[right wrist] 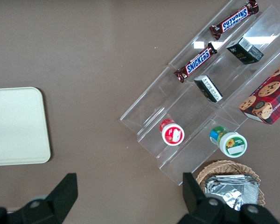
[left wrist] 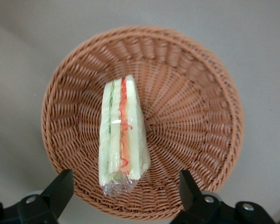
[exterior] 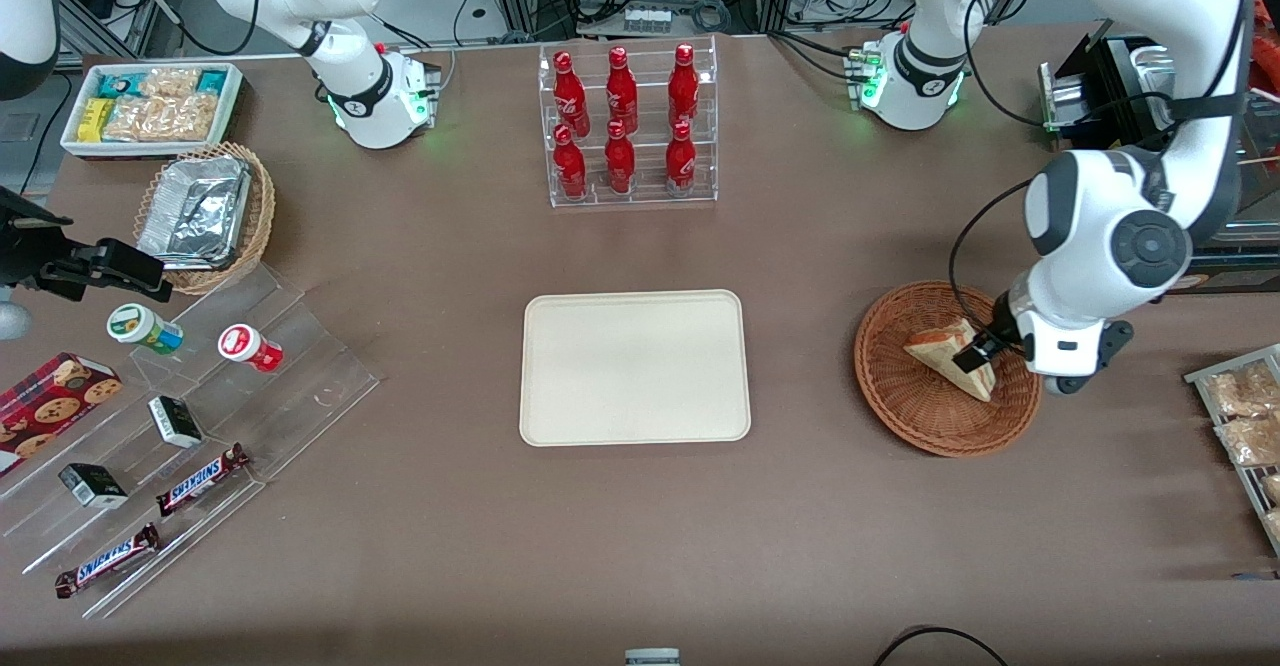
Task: Place sandwich from basket to tray
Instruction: 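Lower the open left gripper around the sandwich and close it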
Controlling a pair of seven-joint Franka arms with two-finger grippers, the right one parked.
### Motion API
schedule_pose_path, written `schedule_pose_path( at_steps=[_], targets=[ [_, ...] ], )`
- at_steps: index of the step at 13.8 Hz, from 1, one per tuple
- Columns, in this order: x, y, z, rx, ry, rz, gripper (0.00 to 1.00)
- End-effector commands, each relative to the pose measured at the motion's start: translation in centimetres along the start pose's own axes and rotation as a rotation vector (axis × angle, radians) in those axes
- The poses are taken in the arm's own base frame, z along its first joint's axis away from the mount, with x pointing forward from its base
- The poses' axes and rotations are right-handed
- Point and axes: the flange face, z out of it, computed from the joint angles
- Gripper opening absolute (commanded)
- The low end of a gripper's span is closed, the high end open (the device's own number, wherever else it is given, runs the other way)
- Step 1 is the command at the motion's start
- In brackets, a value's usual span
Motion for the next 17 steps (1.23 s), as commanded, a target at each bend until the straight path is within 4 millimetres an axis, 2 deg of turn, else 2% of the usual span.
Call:
schedule_pose_path(
  at_steps=[1,4,7,14,15,17],
  targets=[
    [-1.5,-1.5,1.7,0.012,0.033,-0.03,1.0],
    [-1.2,-0.9,3.4,-0.014,0.054,-0.154,1.0],
    [-1.2,-1.0,3.6,-0.016,0.057,-0.159,1.0],
    [-0.8,-0.6,6.4,-0.018,0.054,-0.168,0.98],
    [-0.9,-0.6,6.4,-0.018,0.054,-0.168,0.83],
    [-0.8,-0.8,6.5,-0.007,0.046,-0.185,0.05]
  ],
)
